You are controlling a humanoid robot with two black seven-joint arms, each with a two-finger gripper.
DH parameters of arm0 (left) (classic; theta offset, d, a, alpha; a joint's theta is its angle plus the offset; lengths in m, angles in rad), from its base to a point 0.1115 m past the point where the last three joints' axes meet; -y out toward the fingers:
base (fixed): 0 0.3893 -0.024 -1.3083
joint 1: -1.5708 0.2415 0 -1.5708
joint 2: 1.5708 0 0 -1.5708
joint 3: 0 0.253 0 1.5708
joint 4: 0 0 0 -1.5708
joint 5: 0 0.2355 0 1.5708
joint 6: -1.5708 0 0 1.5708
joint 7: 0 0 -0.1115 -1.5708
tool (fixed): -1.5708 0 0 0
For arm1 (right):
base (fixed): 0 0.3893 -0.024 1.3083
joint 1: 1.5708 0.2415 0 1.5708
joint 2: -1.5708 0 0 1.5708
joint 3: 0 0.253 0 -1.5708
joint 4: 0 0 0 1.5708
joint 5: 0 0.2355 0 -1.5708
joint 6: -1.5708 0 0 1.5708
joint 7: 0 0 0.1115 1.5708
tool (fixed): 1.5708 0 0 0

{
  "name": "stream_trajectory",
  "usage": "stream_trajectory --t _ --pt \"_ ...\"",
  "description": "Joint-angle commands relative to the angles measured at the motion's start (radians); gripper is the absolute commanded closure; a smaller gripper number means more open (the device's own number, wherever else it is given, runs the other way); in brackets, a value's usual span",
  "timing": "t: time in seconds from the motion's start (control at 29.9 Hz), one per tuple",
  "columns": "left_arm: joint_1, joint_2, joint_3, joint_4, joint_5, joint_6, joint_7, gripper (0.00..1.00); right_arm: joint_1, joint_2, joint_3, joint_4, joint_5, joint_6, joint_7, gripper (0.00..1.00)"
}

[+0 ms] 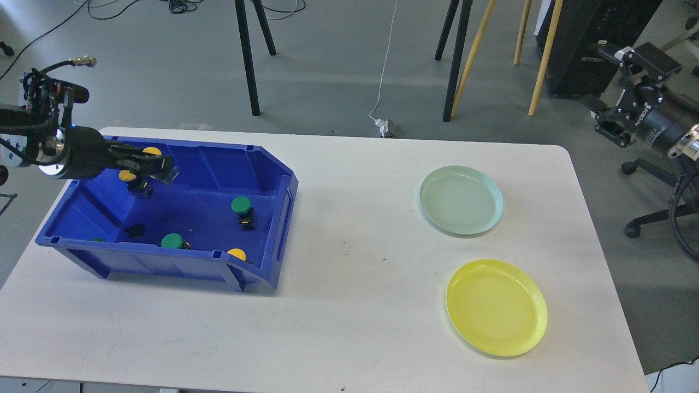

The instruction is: Pass button and place on color plate

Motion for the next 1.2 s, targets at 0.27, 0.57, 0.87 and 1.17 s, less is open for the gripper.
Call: stream_trajectory --t 0.27,0.57,0.87,1.17 --pt "-0.142 -0.163 -0.151 0.01 -0.38 0.0 0.046 0.66 0.029 0.144 0.071 0.008 0.019 -0.117 0.0 0.01" --pt "-0.196 -0.361 -0.151 0.016 -0.672 0.0 0.046 0.64 0.046 0.253 0.144 0.064 0.019 -0.177 0.003 0.01" --pt "-0.225 -0.522 -0.151 0.167 -0.939 0.0 0.045 0.64 0.04 0.275 0.147 0.232 0.015 -0.229 0.009 0.01" --pt "-0.222 -0.574 -0.137 0.209 -0.99 0.0 0.046 0.64 0.047 0.336 0.149 0.281 0.012 -0.234 0.015 0.01"
